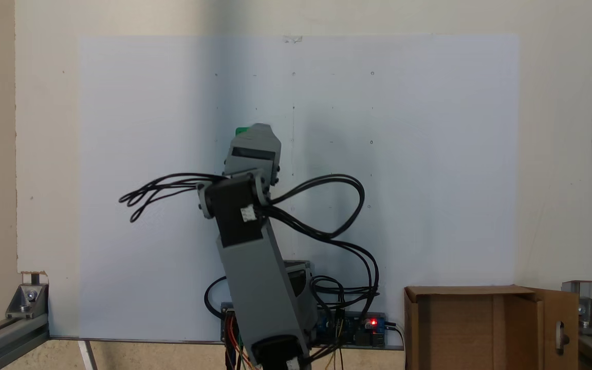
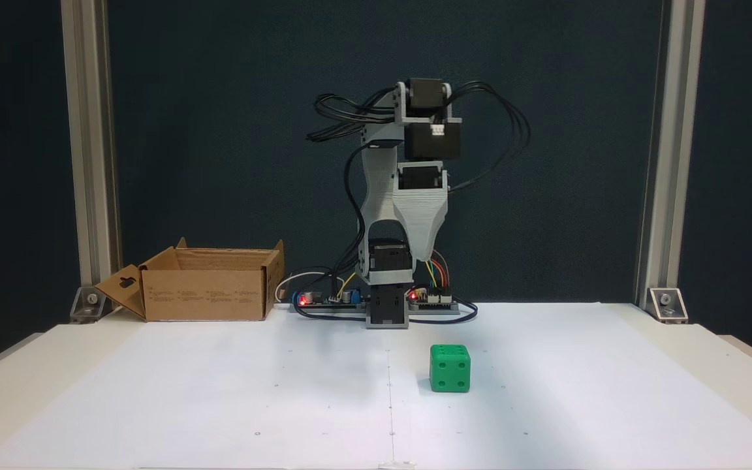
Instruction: Grasp a green dice and put it in the bin.
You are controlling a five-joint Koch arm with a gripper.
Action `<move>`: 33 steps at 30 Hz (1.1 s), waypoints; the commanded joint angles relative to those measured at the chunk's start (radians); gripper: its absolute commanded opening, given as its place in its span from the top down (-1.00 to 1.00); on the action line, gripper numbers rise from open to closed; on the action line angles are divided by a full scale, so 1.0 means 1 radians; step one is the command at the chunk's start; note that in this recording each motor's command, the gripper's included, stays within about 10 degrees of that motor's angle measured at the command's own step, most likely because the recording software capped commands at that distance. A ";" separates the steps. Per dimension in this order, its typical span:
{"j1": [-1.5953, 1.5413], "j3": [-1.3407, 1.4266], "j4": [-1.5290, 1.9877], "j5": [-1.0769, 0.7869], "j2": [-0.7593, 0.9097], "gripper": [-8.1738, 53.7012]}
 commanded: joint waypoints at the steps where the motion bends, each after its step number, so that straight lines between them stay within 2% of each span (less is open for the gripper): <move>1: -0.026 -0.066 0.032 0.078 0.018 -0.61; 13: -0.041 -0.098 -0.011 0.097 -0.137 -0.62; 33: -0.032 -0.095 -0.089 0.097 -0.166 -0.61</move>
